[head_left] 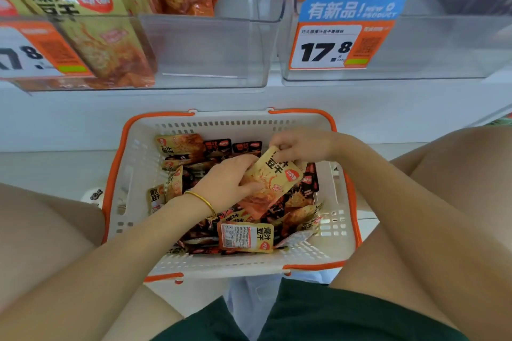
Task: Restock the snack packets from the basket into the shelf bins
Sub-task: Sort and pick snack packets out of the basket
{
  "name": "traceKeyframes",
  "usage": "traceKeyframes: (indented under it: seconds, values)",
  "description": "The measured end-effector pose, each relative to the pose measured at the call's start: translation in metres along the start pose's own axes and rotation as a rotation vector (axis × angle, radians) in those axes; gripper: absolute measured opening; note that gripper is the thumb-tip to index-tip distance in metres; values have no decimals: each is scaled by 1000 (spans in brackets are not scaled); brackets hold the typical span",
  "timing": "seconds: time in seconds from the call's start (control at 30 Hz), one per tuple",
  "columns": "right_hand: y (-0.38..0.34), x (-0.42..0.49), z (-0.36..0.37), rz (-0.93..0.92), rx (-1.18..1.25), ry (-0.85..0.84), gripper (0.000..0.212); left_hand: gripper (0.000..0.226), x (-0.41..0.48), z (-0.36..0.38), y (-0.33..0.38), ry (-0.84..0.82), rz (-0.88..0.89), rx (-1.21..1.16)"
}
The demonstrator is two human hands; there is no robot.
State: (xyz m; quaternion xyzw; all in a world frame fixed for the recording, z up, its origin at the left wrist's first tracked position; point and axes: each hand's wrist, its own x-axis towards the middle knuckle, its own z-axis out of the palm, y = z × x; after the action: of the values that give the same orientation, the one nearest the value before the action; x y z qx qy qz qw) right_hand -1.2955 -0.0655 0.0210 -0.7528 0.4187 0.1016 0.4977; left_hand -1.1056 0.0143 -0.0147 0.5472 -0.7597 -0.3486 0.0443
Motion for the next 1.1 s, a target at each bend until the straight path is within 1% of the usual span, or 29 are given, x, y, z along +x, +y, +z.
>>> traceKeyframes:
  seconds: [0.03,0.1,0.17,0.23,0.27,0.3,0.37,0.43,0.47,0.5,0.53,0.57,0.6,0.63,0.67,0.7,0.73,0.77,0.8,0.83,0.9,0.97,1.1]
  values:
    - [-3,-3,0,2,68,24,10,37,-1,-4,5,-6,-28,-80]
    - [-8,-9,-2,1,199,130,13,14,-4,-15,14,36,-68,-203]
    - [-15,-19,-4,-5,485,181,23,13,-10,-33,22,118,-87,-341]
    - [-25,-32,-8,-66,771,99,41,11,-18,-53,31,197,-87,-561]
    - [-32,-38,-7,-105,847,65,45,12,-22,-62,35,237,-79,-656]
    - [-40,-44,-5,-145,890,65,44,13,-27,-71,39,274,-67,-710]
    - [-60,-52,-1,-203,898,150,38,11,-38,-87,47,321,-24,-731]
    - [-84,-66,-1,-252,835,259,32,11,-51,-102,55,323,34,-732]
    - [-95,-75,-2,-276,788,287,30,10,-59,-111,57,304,76,-714]
    - [-106,-84,-6,-298,742,298,30,6,-67,-120,61,294,109,-658]
    - [-117,-93,-11,-316,703,303,30,15,-74,-128,64,340,148,-563]
    - [-126,-99,-17,-334,678,318,30,26,-79,-137,64,447,177,-471]
    - [-136,-103,-25,-350,667,347,28,29,-83,-145,64,610,200,-420]
    - [-146,-104,-34,-362,667,402,23,27,-84,-155,63,779,224,-400]
    - [-157,-104,-43,-375,659,476,16,22,-82,-164,59,943,254,-326]
    - [-169,-100,-54,-385,624,570,9,20,-78,-172,55,1071,256,-146]
    - [-180,-95,-65,-385,570,685,7,22,-72,-179,49,1144,225,82]
    - [-190,-87,-76,-386,507,806,7,26,-63,-183,41,1173,193,283]
    - [-198,-78,-88,-392,433,919,5,29,-55,-186,33,1156,162,412]
    - [-203,-65,-99,-389,344,1019,12,32,-48,-185,27,1121,127,489]
    - [-206,-33,-117,-314,161,1109,25,37,-36,-178,18,1058,74,586]
    - [-203,3,-130,-208,41,1074,30,41,-30,-173,13,1043,55,643]
    - [-193,64,-136,8,65,911,35,46,-23,-173,7,1091,80,675]
